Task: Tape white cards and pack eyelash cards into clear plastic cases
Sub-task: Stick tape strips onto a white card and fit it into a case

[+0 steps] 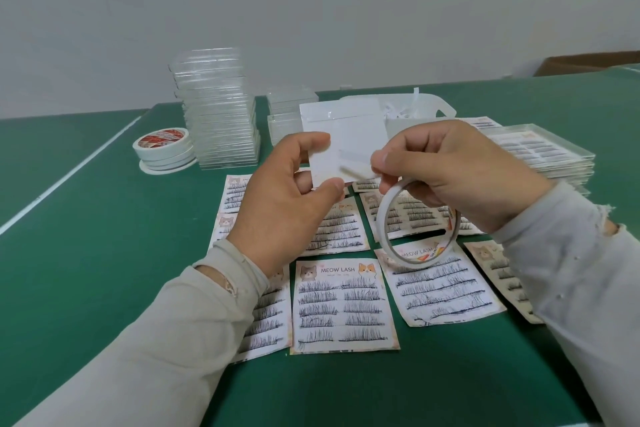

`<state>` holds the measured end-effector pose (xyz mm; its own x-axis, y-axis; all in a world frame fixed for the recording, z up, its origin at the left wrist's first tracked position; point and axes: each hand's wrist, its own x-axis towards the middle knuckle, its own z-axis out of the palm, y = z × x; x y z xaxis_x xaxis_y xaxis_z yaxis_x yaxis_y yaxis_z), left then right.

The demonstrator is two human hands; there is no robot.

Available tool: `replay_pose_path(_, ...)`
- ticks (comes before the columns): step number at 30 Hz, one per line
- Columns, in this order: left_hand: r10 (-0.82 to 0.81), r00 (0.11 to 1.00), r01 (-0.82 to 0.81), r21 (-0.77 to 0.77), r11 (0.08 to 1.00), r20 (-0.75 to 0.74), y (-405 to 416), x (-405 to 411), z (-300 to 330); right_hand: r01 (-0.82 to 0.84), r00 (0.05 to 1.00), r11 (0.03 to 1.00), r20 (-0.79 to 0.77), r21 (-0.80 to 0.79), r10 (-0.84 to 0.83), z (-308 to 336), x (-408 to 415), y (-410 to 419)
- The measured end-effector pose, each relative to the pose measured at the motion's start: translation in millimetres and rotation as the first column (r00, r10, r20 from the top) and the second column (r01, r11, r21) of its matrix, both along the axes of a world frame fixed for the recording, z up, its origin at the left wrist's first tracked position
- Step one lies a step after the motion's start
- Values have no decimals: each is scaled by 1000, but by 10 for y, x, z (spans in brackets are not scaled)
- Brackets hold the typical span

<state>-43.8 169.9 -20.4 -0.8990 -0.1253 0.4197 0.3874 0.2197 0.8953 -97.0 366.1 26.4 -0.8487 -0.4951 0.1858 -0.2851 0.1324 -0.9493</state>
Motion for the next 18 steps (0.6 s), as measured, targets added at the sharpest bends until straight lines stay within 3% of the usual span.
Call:
replay_pose_path(11,-92,996,92,-9,996,17,42,-10,-16,-20,990,990,-138,136,39,-96,32,-81)
replay_pose_path(18,-138,990,138,36,990,7,59,2,-12,83,970,967,-242,242,-23,-109,44,-114)
